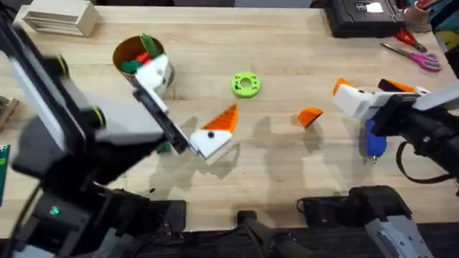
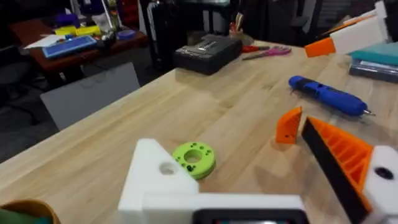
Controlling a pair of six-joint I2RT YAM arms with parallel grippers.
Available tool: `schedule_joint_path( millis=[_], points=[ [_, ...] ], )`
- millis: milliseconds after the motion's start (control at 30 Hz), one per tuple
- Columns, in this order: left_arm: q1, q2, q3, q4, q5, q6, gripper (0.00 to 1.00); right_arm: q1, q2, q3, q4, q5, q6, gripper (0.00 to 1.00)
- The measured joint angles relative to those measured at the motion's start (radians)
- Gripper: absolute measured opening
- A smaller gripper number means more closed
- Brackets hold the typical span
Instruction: Pick up the gripper from the table and insert it into the empty holder that is missing its gripper. Then pick up a screw, insert it into the mounting hole, and use the screwdriver to tighten it. Finally, clean up the table by picking up the vegetable and placing it into the bucket.
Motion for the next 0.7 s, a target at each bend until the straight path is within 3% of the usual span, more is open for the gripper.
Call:
schedule_joint_path(
  millis=[200,267,500,700],
  points=[
    [-0.034,-0.196,-0.122,0.004,-0.065,-0.049,0.987,0.000,0.000,0.000,0.000,0.000,0.000,0.989],
    [-0.037,-0.340,-0.229,0.039,-0.097,-0.079,0.987,0.000,0.000,0.000,0.000,0.000,0.000,0.989],
    [-0.042,-0.340,-0.247,-0.105,-0.118,-0.091,0.987,0.000,0.000,0.000,0.000,0.000,0.000,0.989],
    [-0.042,-0.336,-0.247,-0.115,-0.121,-0.096,0.987,0.000,0.000,0.000,0.000,0.000,0.000,0.989]
  ],
)
